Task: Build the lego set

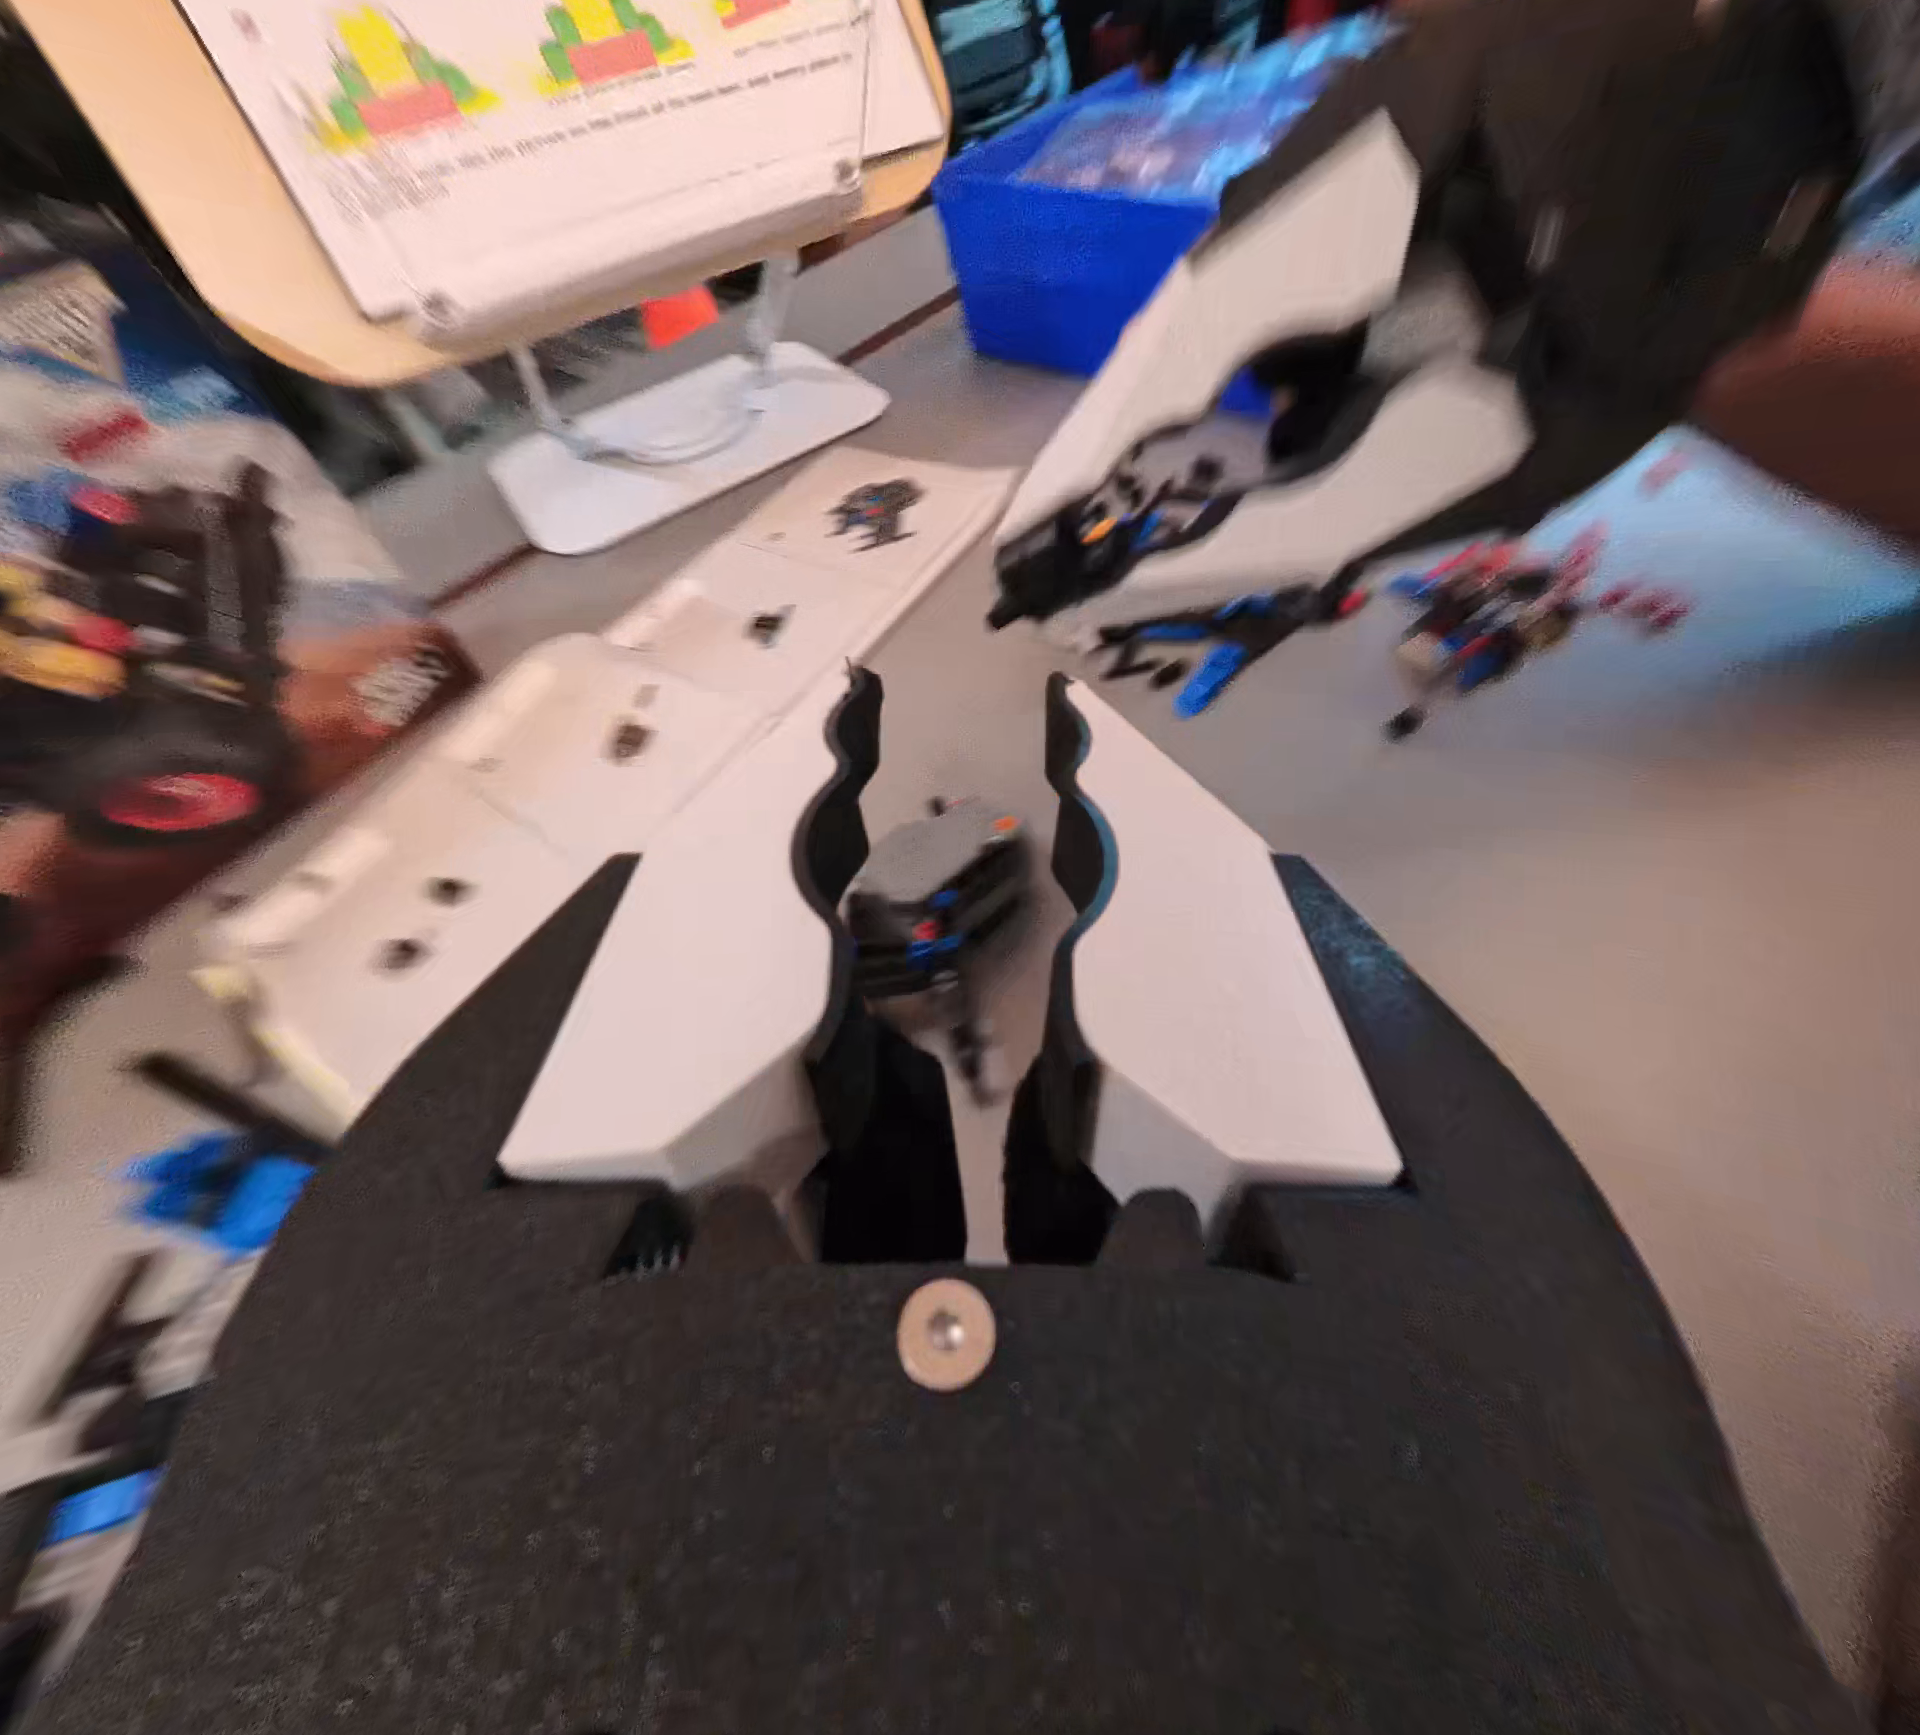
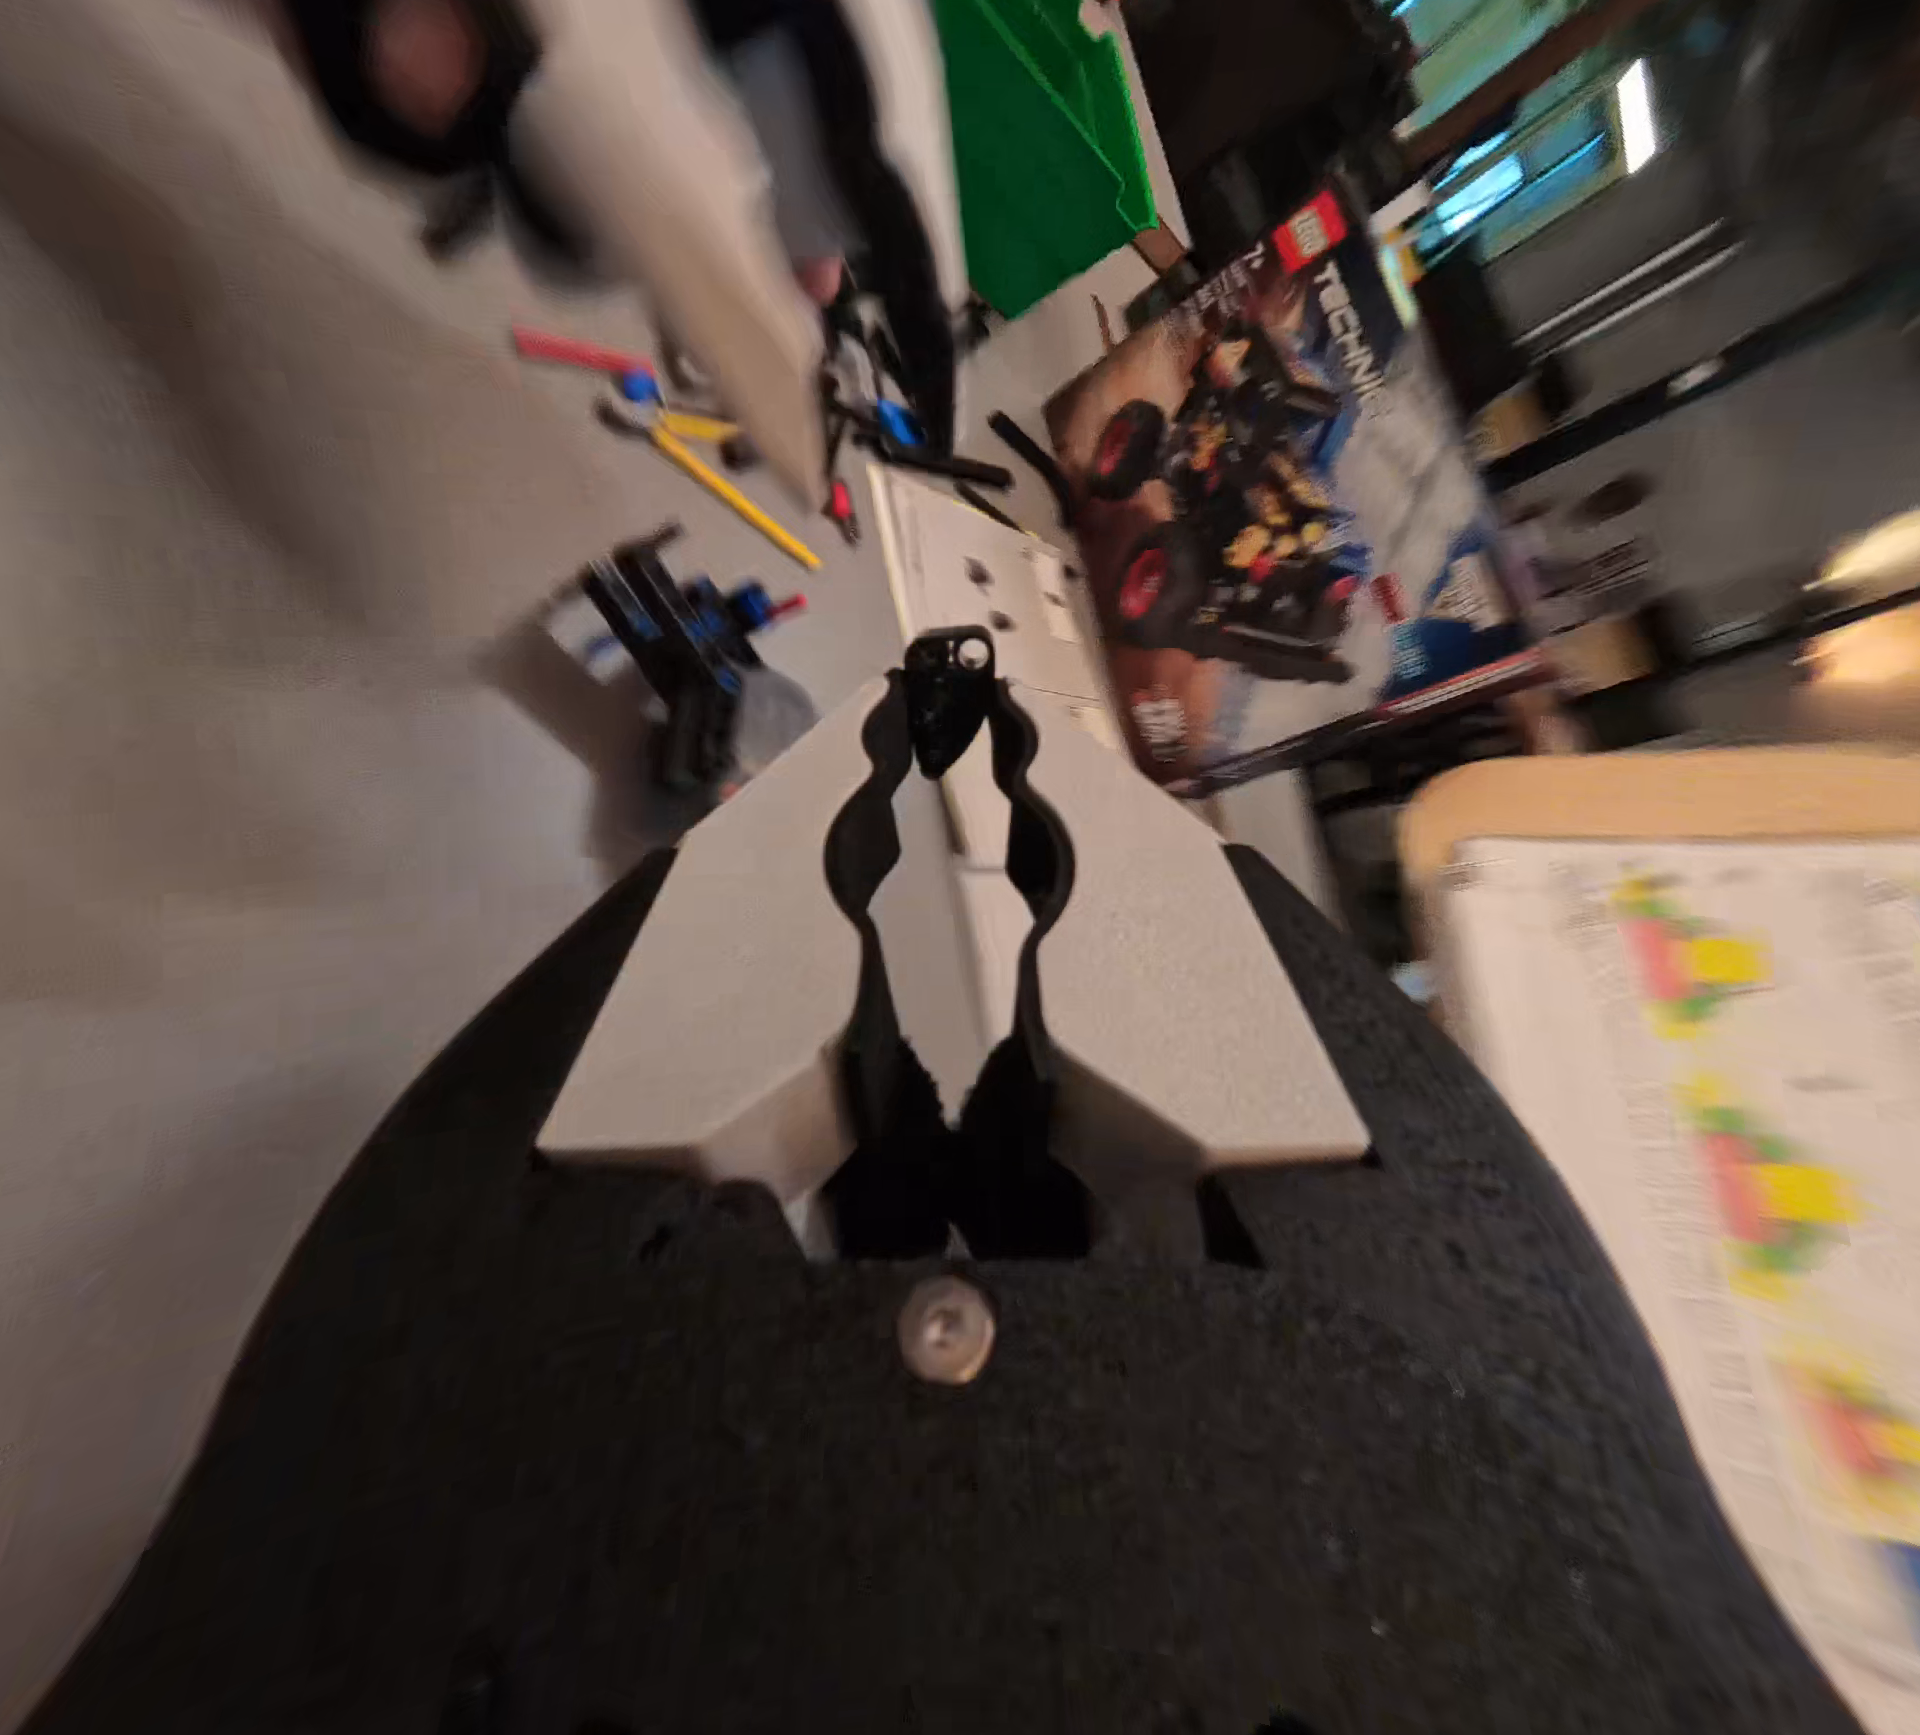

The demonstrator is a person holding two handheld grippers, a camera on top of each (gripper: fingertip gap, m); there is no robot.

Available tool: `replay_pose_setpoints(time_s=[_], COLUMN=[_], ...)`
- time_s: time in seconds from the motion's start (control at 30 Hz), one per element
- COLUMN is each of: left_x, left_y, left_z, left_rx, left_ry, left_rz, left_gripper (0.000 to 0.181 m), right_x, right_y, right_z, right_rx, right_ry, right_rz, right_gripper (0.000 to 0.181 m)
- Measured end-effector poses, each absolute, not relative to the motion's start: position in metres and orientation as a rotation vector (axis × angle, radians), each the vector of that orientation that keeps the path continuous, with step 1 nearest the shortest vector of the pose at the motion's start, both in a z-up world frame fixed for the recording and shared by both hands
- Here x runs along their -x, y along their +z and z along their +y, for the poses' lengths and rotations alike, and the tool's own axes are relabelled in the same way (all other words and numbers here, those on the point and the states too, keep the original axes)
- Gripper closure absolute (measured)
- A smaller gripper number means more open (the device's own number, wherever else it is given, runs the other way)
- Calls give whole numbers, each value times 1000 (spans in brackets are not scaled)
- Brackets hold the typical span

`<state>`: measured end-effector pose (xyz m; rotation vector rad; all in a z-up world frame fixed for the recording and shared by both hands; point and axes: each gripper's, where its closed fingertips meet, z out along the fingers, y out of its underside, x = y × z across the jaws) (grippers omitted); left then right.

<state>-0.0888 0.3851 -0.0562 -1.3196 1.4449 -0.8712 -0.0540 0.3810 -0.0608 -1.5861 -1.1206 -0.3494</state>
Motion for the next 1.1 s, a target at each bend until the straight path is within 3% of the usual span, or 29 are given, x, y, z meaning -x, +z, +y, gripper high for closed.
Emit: replay_pose_setpoints(time_s=[0.1, 0.27, 0.37, 0.63, 0.77, 1.03, 1.1], left_x=[86, 79, 77, 77, 75, 77, 78], left_y=[-45, -81, -86, -83, -91, -90, -89], left_z=[375, 377, 373, 376, 372, 371, 375], left_rx=[1468, 1656, 1685, 1684, 1677, 1590, 1562], left_ry=[-1175, -1083, -1121, -1174, -1172, -1133, -1097], left_rz=[1434, 1596, 1629, 1608, 1660, 1704, 1675], left_gripper=[153, 149, 156, 154, 167, 168, 168], right_x=[54, 71, 71, 73, 73, 75, 73], right_y=[-69, -73, -75, -91, -94, -90, -92], right_z=[383, 382, 385, 385, 386, 383, 383], right_rx=[1419, 1249, 1219, 1232, 1247, 1241, 1304], right_ry=[-641, -782, -868, -867, -889, -891, -823], right_rz=[-1330, -1437, -1454, -1500, -1515, -1369, -1329], right_gripper=[168, 168, 168, 168, 168, 167, 152])
